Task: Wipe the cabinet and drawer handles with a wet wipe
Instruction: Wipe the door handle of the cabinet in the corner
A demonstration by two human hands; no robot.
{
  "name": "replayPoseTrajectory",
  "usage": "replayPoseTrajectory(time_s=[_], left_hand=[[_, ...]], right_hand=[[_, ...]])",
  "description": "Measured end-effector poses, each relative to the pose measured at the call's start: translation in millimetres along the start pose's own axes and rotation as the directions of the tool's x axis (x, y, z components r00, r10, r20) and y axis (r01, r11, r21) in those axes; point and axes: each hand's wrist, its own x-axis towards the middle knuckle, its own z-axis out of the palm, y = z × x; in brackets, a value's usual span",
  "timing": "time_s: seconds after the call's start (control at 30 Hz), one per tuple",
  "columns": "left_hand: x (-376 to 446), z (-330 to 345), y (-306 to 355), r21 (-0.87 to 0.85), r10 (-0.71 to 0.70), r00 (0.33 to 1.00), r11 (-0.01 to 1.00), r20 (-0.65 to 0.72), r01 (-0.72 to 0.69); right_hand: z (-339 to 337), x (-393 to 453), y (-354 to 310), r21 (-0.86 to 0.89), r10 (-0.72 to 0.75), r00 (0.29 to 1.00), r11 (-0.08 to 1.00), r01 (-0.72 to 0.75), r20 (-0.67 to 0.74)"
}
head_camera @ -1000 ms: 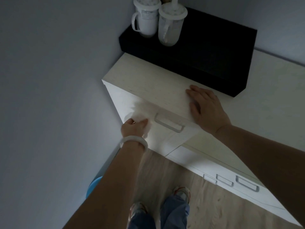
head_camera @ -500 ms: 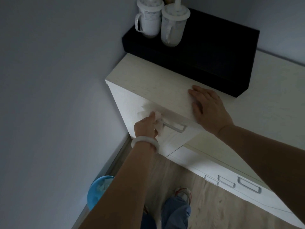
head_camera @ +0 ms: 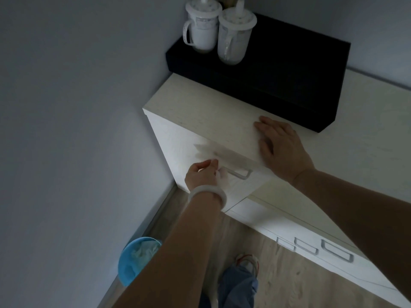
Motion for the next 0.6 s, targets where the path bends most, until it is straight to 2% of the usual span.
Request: replayPoseTrajectory(time_s=[0.1, 0.2, 0.37, 0.47, 0.6], left_hand=[[10.6, -4.6, 16.4, 0.117, 0.041, 0.997, 0.992, 0.061, -0.048], [16.6, -8.5, 23.7, 0.114, 0.017, 0.99, 0.993, 0.142, -0.034], [2.6, -11.2, 6.1, -0.015, -0.085, 0.994, 0.996, 0.076, 0.086], [-5.0, -10.1, 1.7, -0.075, -0.125, 0.986, 0.988, 0.106, 0.133], [-0.5, -9.8, 6.1, -0.05, -0.092, 0.986, 0.994, 0.141, 0.1]], right_hand=[[-0.2, 0.3, -0.1, -0.001, -0.001, 1.0, 1.0, 0.001, 0.016], [-0.3, 0.7, -0.5, 0.0, 0.002, 1.0, 1.0, -0.002, 0.022], [-1.4, 0.0, -2.0, 0.004, 0.006, 1.0, 1.0, -0.006, 0.017], [-2.1, -0.5, -1.7, 0.002, 0.008, 1.0, 1.0, -0.008, 0.021], [-1.1, -0.4, -1.5, 0.013, 0.007, 1.0, 1.0, -0.007, 0.016]])
